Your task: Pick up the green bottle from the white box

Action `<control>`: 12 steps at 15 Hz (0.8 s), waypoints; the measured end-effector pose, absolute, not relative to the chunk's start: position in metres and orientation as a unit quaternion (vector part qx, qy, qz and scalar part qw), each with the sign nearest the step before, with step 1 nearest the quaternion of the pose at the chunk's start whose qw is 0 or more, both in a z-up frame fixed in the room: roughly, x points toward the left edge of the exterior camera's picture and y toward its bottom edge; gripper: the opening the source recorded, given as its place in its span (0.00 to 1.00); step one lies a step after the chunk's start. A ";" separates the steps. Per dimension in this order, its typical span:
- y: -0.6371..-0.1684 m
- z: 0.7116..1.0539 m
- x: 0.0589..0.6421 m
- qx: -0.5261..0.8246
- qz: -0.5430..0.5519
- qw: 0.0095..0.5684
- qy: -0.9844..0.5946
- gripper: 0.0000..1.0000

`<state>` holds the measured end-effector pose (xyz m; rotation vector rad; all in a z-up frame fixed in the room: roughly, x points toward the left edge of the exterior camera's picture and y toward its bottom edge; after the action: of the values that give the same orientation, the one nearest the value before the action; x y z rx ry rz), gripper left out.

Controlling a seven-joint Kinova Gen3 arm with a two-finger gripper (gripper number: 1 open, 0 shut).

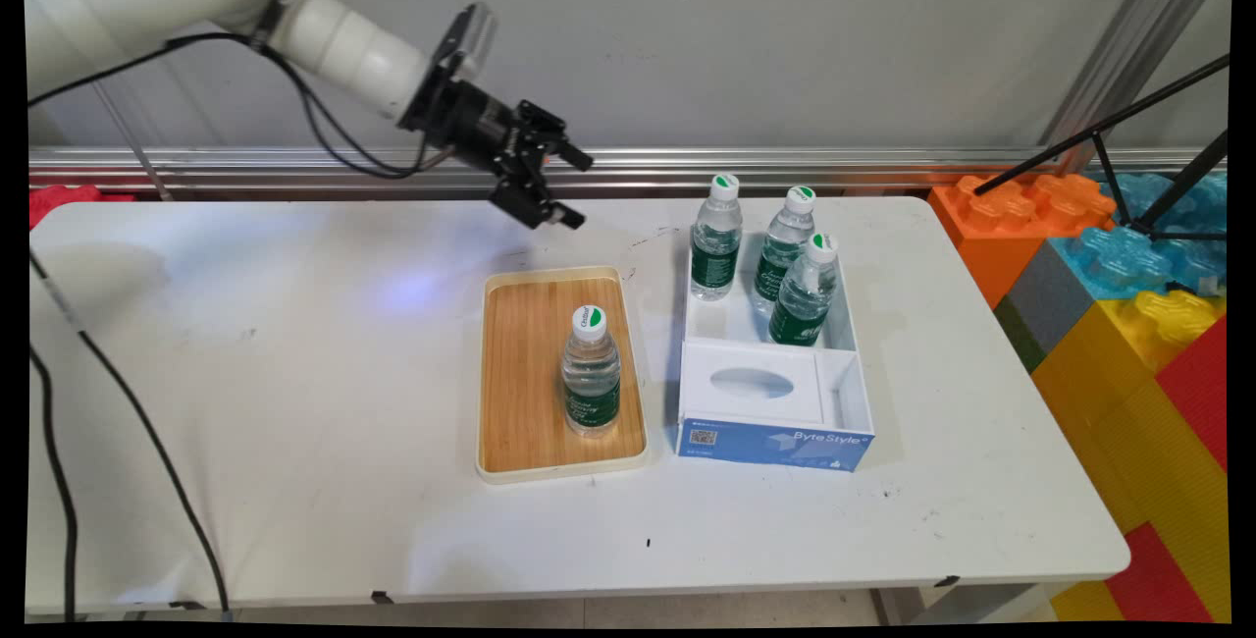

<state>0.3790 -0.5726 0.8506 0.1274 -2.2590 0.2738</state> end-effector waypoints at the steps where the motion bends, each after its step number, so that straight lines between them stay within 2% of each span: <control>1: -0.581 0.846 0.372 0.056 0.106 0.422 -0.899 1.00; 12: -0.625 0.796 0.298 0.081 0.067 0.466 -0.878 1.00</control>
<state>0.2981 -0.6247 0.7960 0.1989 -2.1559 0.1648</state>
